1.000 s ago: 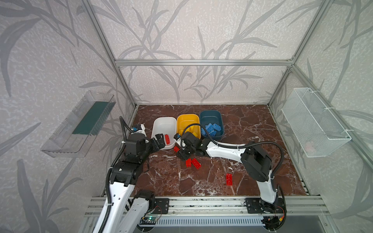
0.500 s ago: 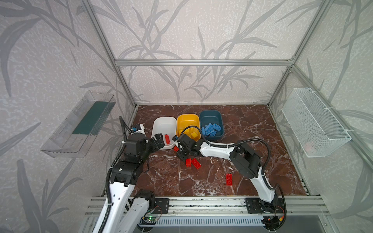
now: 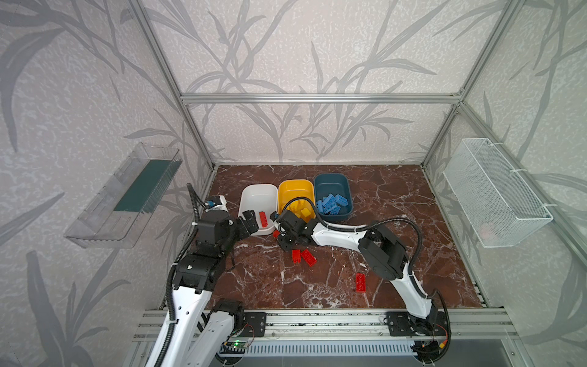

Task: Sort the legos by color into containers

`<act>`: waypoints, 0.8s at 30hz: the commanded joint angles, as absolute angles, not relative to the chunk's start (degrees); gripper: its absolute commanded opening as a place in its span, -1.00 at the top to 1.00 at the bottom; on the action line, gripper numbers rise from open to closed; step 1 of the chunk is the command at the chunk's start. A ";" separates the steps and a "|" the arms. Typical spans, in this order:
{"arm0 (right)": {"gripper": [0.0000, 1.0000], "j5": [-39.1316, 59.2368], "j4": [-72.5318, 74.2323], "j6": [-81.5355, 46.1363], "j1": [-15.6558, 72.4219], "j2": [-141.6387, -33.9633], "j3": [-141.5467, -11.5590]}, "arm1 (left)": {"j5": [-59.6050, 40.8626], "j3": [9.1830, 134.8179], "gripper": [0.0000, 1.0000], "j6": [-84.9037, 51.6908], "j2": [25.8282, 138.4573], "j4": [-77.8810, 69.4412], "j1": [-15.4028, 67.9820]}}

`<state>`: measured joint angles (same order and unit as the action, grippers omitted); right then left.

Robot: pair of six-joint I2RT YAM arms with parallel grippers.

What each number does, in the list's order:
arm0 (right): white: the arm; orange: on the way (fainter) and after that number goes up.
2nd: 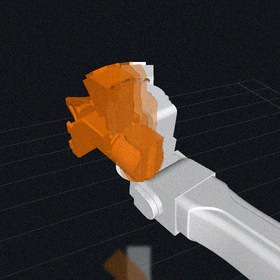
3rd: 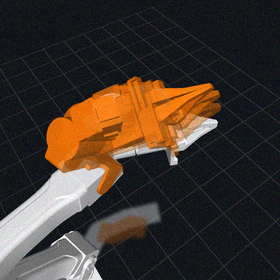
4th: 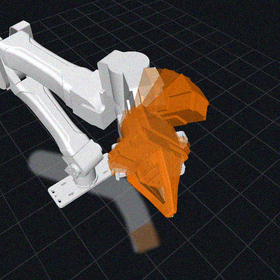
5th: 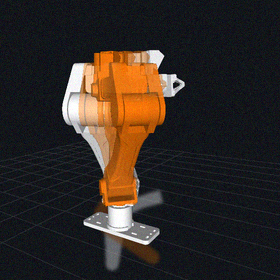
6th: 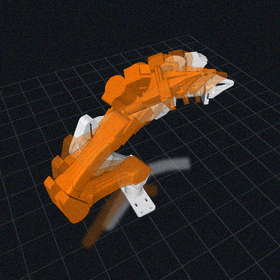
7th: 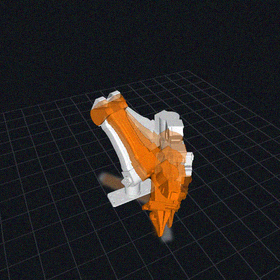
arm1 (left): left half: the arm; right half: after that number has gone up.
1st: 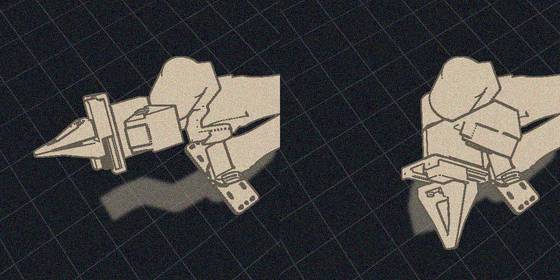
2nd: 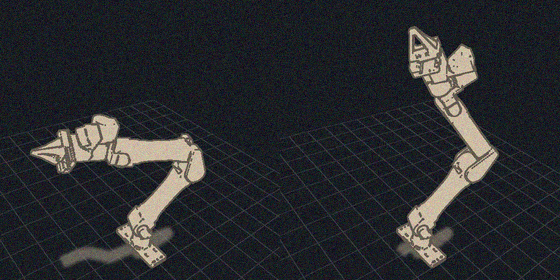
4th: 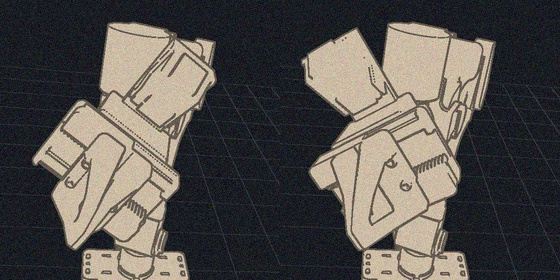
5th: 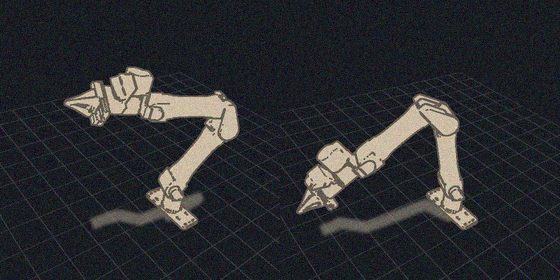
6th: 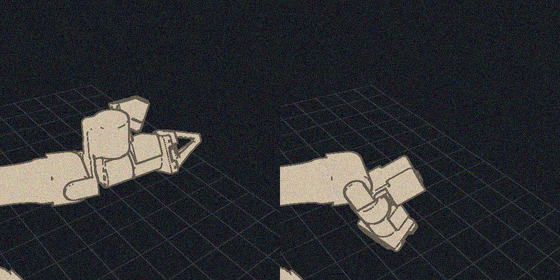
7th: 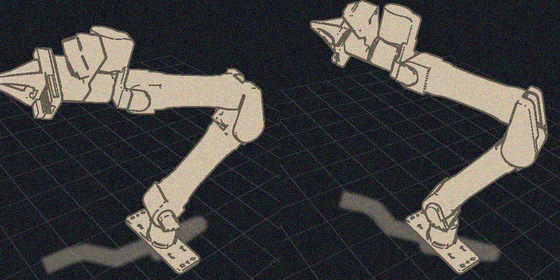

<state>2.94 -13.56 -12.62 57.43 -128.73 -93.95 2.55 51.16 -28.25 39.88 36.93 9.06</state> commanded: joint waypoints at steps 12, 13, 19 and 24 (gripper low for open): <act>0.70 10.20 -18.28 -14.00 57.17 -114.95 -92.13 | 4.02 51.92 -0.93 -28.65 38.69 37.97 9.16; 0.71 11.38 -17.83 -14.43 56.76 -115.26 -92.68 | 4.19 52.00 -0.93 -28.59 38.47 37.96 9.22; 0.70 18.96 -16.76 -18.63 53.02 -121.15 -100.60 | 5.12 52.16 -0.93 -29.09 38.11 38.54 9.14; 0.70 23.65 -19.65 -20.80 50.77 -130.60 -113.28 | 4.63 51.94 -0.93 -29.17 37.70 38.14 9.23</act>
<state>19.20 -17.12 -18.63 51.77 -126.15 -108.49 3.79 51.16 -28.73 38.33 37.78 9.06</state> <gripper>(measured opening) 0.253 0.964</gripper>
